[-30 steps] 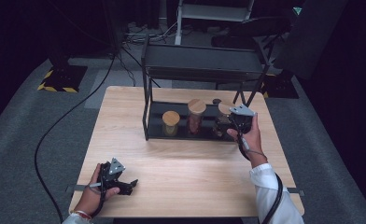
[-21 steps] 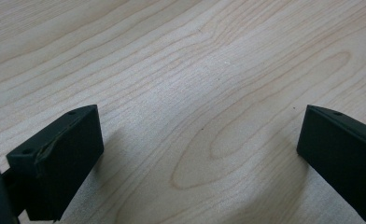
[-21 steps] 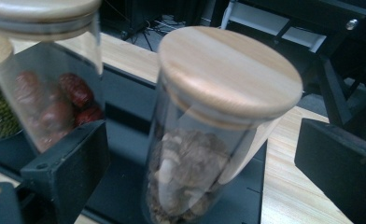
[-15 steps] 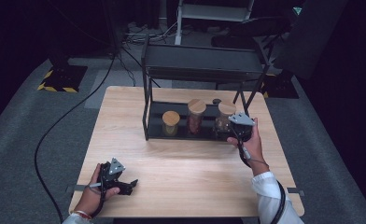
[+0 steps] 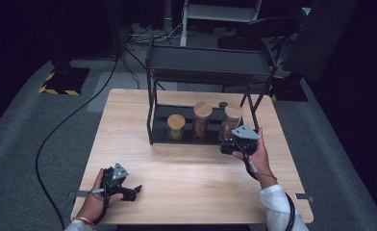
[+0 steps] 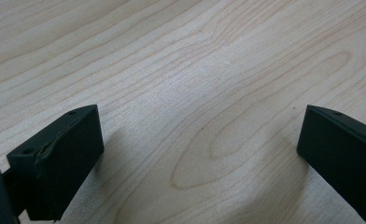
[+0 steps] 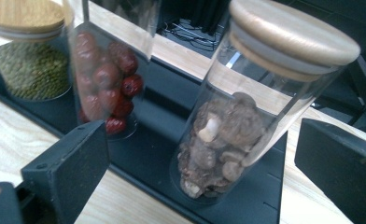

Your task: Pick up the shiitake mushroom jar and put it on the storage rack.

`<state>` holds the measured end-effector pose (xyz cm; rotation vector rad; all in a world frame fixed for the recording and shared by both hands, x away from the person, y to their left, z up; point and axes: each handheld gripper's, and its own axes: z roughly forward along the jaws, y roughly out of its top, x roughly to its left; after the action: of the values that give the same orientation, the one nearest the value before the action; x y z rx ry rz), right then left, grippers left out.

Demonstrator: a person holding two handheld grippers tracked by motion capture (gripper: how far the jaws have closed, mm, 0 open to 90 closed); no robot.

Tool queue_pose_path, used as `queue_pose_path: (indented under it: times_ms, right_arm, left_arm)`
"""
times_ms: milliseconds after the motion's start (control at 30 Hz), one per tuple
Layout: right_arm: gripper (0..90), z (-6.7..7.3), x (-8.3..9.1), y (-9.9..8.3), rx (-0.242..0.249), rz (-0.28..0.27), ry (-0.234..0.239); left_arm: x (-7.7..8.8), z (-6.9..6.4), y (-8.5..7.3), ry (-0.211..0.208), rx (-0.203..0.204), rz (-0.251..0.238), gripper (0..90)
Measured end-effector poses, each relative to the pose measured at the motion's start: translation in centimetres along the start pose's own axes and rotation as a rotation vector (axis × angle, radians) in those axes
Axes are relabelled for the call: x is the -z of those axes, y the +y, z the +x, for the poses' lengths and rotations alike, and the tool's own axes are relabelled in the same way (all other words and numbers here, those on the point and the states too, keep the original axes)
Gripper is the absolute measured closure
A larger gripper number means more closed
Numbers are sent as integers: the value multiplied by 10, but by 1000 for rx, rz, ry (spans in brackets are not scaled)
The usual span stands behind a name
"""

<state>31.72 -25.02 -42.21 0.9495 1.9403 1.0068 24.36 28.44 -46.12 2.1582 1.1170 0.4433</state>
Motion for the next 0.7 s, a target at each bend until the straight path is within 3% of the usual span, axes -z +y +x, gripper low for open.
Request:
queue_pose_path:
  times_ms: [700]
  right_arm:
    - [28, 1, 15, -23, 109, 29, 101]
  left_arm:
    - [0, 0, 0, -1, -1, 1, 0]
